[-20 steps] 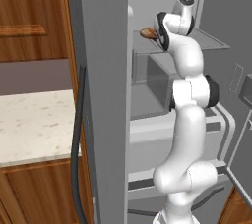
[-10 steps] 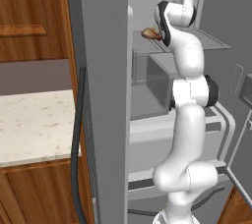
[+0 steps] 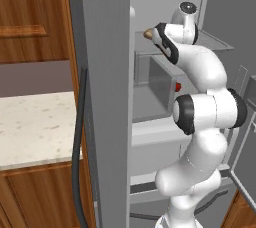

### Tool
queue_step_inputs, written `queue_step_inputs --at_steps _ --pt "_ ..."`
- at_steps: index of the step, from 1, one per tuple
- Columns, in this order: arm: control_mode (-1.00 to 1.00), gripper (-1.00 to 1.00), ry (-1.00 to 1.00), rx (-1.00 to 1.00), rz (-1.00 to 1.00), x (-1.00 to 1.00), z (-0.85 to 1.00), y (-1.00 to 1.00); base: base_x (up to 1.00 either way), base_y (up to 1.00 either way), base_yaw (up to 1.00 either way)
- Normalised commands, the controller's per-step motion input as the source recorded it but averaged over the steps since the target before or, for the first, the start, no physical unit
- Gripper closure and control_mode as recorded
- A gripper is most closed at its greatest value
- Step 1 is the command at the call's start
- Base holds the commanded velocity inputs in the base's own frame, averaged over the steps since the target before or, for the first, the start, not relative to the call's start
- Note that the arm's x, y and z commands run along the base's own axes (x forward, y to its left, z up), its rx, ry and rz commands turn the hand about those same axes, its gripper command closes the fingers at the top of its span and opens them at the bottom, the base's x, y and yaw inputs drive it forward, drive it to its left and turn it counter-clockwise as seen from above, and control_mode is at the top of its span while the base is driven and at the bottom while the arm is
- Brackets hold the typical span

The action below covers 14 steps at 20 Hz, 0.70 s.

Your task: Transport the chicken drumstick and eggplant to the fridge. Place the chicken drumstick on the rack containing meat and place the eggplant on the rack containing the vegetable, ensuring meats and vegetables are on different racks.

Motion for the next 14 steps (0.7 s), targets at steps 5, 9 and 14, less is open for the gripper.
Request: queue_step_inputs --at_steps 5,9,14 --pt "-1.0 1.0 0.26 0.21 -0.06 0.7 0.28 -0.27 0.0 0.0 0.0" --pt "-1.0 -1.0 0.35 0.18 -0.08 0.5 0.0 -0.02 0.0 0.0 0.0" --pt "-1.0 -1.0 0.27 0.15 -0.04 0.13 0.14 -0.03 0.0 0.0 0.0"
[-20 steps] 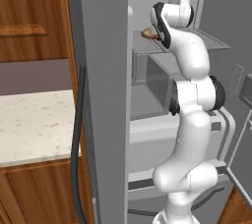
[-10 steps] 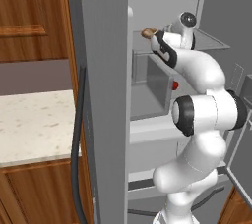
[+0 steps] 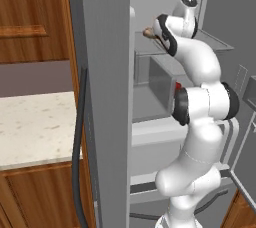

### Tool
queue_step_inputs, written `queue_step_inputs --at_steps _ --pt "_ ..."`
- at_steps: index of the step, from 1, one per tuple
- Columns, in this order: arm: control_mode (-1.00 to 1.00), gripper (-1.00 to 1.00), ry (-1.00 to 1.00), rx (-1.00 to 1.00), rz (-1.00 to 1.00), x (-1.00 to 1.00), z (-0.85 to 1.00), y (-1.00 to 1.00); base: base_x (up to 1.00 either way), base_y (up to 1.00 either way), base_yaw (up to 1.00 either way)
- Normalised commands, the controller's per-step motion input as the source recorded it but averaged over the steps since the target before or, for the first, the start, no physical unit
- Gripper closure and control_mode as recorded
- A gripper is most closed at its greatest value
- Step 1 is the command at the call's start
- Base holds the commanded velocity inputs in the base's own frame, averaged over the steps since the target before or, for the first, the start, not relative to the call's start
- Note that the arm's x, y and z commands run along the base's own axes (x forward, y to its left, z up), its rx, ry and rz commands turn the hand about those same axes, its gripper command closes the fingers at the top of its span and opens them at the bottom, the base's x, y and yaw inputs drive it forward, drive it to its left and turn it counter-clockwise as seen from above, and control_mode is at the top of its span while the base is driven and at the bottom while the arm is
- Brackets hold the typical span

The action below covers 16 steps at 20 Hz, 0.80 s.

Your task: Transport the chicken drumstick and eggplant to the fridge. Place the chicken drumstick on the rack containing meat and place the eggplant on the rack containing the vegetable, ensuring meats and vegetables are on different racks.

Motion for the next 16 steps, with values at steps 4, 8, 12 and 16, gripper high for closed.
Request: queue_step_inputs --at_steps 4,8,12,16 --pt "-1.0 -1.0 0.01 0.01 0.0 -0.06 -0.05 0.0 0.0 0.0 0.0" --pt "-1.0 -1.0 0.02 0.02 0.0 -0.02 -0.06 0.2 0.0 0.0 0.0" --pt "-1.0 -1.0 0.38 0.22 0.01 -0.02 -0.91 0.06 0.0 0.0 0.0" --pt "-1.0 -1.0 0.29 0.43 0.02 -0.99 -0.93 -0.01 0.0 0.0 0.0"
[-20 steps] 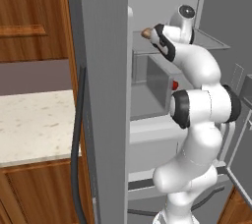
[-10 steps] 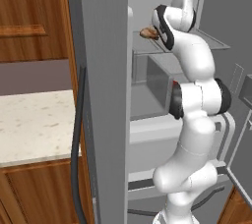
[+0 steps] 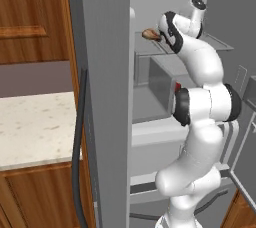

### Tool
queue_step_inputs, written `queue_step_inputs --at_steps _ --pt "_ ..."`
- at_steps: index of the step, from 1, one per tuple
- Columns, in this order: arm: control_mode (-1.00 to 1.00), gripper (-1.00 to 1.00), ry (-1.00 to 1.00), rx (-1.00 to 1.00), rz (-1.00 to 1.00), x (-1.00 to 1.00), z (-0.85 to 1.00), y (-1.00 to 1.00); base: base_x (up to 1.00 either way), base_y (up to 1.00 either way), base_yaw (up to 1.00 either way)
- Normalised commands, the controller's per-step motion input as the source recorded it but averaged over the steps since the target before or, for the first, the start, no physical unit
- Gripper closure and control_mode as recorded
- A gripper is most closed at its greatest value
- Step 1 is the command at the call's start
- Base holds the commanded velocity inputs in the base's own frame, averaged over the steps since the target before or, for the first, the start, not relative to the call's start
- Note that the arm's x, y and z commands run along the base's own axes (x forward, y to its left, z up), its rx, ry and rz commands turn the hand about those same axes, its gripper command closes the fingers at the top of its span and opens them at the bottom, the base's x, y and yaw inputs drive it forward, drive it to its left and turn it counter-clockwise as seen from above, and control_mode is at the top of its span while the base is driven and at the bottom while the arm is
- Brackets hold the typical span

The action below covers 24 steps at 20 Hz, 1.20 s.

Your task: Transport the chicken drumstick and eggplant to the fridge. Place the chicken drumstick on the rack containing meat and place the eggplant on the rack containing the vegetable, ensuring meats and vegetables are on different racks.

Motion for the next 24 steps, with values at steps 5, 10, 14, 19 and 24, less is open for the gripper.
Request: queue_step_inputs --at_steps 5,10,14,19,24 --pt "-1.0 -1.0 0.0 0.09 -0.01 -1.0 -0.02 0.55 0.0 0.0 0.0" --pt "-1.0 -1.0 0.05 0.03 -0.06 -1.0 0.56 0.39 0.0 0.0 0.0" --pt "-1.0 -1.0 0.18 0.1 -0.06 -1.0 1.0 0.03 0.0 0.0 0.0" --pt "-1.0 -1.0 0.36 0.1 -0.01 -1.0 0.97 0.25 0.0 0.0 0.0" --pt "-1.0 -1.0 0.47 0.1 0.0 -1.0 0.47 0.35 0.0 0.0 0.0"
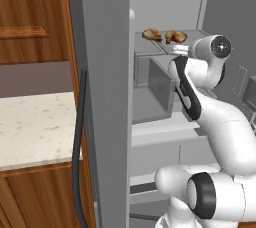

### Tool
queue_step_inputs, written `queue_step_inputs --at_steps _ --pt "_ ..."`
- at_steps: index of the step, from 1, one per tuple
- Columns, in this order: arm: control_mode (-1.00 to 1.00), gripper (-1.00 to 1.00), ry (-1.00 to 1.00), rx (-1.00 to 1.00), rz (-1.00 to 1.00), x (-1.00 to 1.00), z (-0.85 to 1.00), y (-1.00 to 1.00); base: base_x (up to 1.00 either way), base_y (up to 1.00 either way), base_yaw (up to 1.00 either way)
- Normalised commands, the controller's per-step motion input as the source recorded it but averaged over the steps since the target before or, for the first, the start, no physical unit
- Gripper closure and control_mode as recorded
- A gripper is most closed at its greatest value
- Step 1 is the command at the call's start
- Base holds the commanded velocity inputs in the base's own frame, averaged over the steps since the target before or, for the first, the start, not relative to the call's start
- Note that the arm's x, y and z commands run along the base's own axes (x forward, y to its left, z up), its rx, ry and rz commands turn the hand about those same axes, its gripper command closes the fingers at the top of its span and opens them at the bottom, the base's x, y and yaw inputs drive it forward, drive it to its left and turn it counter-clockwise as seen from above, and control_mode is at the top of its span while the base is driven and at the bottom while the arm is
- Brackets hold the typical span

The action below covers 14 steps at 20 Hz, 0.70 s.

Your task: Transport the chicken drumstick and eggplant to the fridge. Place the chicken drumstick on the rack containing meat and place the eggplant on the rack containing the vegetable, ensuring meats and vegetables are on different racks.

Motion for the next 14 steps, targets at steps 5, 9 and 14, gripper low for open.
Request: queue_step_inputs --at_steps 5,9,14 --pt "-1.0 -1.0 0.13 0.0 0.0 -1.0 -0.22 0.25 0.0 0.0 0.0" --pt "-1.0 -1.0 0.04 0.01 0.0 -1.0 -0.42 0.0 0.0 0.0 0.0" --pt "-1.0 -1.0 0.13 0.05 0.0 -1.0 -0.22 0.0 0.0 0.0 0.0"
